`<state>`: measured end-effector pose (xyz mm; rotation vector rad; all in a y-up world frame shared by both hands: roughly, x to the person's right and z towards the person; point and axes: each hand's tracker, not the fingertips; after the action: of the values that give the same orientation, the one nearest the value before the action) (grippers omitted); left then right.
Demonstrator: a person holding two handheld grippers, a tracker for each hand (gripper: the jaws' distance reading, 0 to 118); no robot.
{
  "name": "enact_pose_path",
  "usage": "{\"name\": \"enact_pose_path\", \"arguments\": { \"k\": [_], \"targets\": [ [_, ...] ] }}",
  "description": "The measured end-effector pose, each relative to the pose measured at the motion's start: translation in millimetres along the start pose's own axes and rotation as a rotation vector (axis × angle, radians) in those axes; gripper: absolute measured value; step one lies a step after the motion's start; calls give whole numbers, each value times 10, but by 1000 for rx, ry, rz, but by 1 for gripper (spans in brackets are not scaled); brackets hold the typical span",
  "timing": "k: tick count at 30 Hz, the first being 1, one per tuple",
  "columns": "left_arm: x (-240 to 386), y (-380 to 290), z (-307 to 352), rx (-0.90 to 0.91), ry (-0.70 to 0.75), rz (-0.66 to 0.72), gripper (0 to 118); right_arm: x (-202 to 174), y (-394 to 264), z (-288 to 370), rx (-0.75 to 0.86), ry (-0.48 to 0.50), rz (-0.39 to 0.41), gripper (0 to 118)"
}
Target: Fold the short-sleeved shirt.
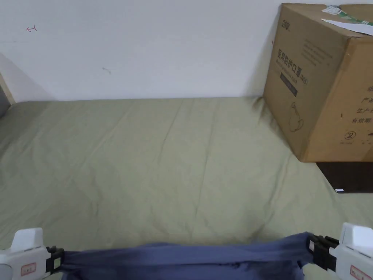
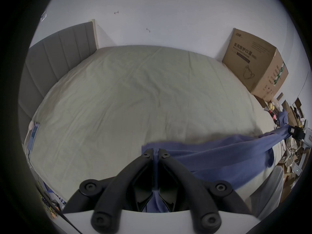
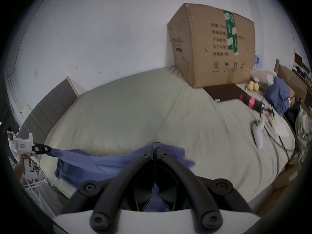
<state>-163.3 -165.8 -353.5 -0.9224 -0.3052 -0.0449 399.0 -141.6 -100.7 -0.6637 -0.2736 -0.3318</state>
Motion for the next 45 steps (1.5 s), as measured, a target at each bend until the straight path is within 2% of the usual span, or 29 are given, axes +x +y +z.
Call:
{"name": "enact_pose_path", "arguments": {
  "k": [4, 9, 14, 15, 17, 18, 19, 21, 22, 23, 27, 31, 37, 40, 42, 43, 44, 45],
  "targets": [
    [-150, -370, -177, -59, 7, 5, 2, 57, -411, -18, -83, -44, -33, 0],
    [-155, -702, -305, -96, 29, -35, 2, 98, -839, -237, -182, -134, -37, 0],
    [-119, -819, -371, -122, 47, -64, 2, 99, -1021, -405, -225, -185, -73, 0],
    [-111, -813, -362, -117, 51, -61, 6, 88, -1009, -388, -224, -186, -78, 1],
    [-97, -778, -328, -109, 52, -53, 27, 6, -963, -302, -207, -184, -75, 12],
    [-65, -757, -288, -118, 56, -42, 33, -31, -913, -243, -196, -190, -66, 18],
    [-49, -733, -252, -119, 69, -30, 33, -73, -857, -184, -187, -210, -54, 18],
    [-10, -654, -101, -65, 70, -22, 75, -183, -716, -24, -126, -198, -24, 67],
    [23, -605, -5, -21, 57, -16, 91, -233, -625, 52, -87, -182, -8, 86],
    [67, -518, 110, 32, 39, -12, 102, -305, -509, 136, -44, -167, 12, 98],
    [313, -118, 625, 285, 5, 31, 103, -666, -30, 454, 146, -120, 98, 97],
    [640, 209, 1049, 547, 18, -19, 103, -1074, 360, 712, 352, -78, 168, 97],
    [1044, 430, 1343, 770, 69, -75, 101, -1578, 583, 893, 584, -168, 270, 97],
    [1168, 427, 1351, 807, 95, -111, 84, -1728, 561, 901, 636, -203, 329, 91],
    [1214, 398, 1335, 823, 108, -122, 59, -1780, 547, 892, 633, -210, 332, 68],
    [1228, 370, 1327, 836, 107, -129, 41, -1792, 543, 885, 634, -211, 330, 49],
    [1234, 349, 1322, 841, 103, -139, 14, -1786, 547, 872, 632, -208, 325, 19],
    [1238, 337, 1312, 840, 95, -144, 0, -1780, 549, 867, 625, -198, 319, 0]
  ]
}}
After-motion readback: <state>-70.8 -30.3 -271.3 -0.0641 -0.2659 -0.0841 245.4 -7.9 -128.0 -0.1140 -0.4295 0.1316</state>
